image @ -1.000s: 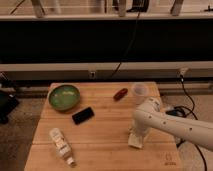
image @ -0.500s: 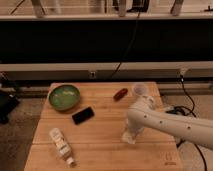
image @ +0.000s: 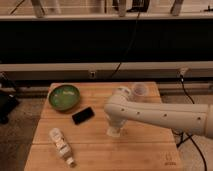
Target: Place the white sponge in the ceramic bowl
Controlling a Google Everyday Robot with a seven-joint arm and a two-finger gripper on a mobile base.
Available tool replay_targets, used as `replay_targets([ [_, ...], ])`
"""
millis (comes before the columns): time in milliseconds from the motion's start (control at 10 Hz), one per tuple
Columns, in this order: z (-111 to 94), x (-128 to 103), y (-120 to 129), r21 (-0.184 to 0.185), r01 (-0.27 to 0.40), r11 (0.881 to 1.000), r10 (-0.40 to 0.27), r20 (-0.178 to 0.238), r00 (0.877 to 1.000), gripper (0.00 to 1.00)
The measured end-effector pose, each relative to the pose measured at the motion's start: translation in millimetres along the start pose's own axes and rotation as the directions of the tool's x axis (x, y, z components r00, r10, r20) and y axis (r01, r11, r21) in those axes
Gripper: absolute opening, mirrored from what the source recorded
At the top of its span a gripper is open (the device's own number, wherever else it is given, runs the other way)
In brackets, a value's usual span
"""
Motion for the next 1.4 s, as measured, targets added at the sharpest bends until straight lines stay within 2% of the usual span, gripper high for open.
replay_targets([
  [200, -6, 17, -38, -0.004, 0.037, 0.999, -0.037, 0.001, 0.999, 0.0],
  [500, -13, 19, -87, 0.004, 0.074, 0.997, -0.074, 0.009, 0.997, 0.0],
  [900, -19, 16, -156, 0.041, 0.12, 0.992, -0.121, 0.021, 0.992, 0.0],
  [1000, -20, 20, -172, 0.055, 0.129, 0.99, -0.13, 0.021, 0.991, 0.0],
  [1200, -21, 34, -188, 0.075, 0.131, 0.989, -0.132, 0.019, 0.991, 0.0],
  [1400, -19, 45, -221, 0.113, 0.139, 0.984, -0.142, 0.02, 0.99, 0.0],
])
